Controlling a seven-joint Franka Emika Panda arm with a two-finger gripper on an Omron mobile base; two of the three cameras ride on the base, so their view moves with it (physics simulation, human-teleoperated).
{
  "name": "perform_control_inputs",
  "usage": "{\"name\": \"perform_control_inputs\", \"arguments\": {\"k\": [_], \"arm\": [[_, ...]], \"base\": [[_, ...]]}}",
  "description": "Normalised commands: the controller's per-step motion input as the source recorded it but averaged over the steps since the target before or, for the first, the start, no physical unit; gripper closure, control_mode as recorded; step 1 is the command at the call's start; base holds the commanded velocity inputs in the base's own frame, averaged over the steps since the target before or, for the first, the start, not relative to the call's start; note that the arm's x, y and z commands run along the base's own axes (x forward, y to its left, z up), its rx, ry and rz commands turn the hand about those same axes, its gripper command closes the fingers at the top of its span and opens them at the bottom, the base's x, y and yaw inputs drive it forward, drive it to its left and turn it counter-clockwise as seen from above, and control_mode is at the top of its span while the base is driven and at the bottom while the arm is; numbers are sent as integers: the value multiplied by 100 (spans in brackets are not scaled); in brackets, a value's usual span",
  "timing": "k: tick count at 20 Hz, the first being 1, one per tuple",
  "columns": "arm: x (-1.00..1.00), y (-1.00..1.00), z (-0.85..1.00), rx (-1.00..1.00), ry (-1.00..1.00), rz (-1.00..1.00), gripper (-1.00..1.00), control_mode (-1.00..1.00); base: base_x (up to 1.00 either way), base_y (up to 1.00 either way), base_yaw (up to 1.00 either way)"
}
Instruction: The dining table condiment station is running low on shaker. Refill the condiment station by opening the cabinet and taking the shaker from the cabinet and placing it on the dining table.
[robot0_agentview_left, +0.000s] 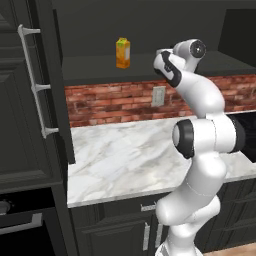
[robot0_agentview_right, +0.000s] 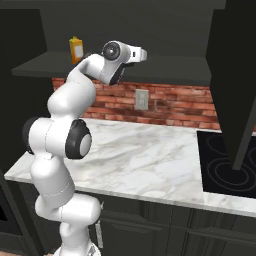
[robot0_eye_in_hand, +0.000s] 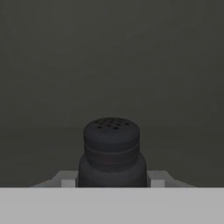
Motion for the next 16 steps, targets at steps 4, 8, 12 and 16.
{"name": "perform_control_inputs", "arguments": {"k": [4,8,12,16], "arm": [[15,0,0,0,0,0,100,-100],[7,0,0,0,0,0,100,-100],[8,0,0,0,0,0,100,-100],[1,-4,0,1,0,0,100,-100]], "base": [[0,0,0],[0,0,0],[0,0,0],[0,0,0]]}}
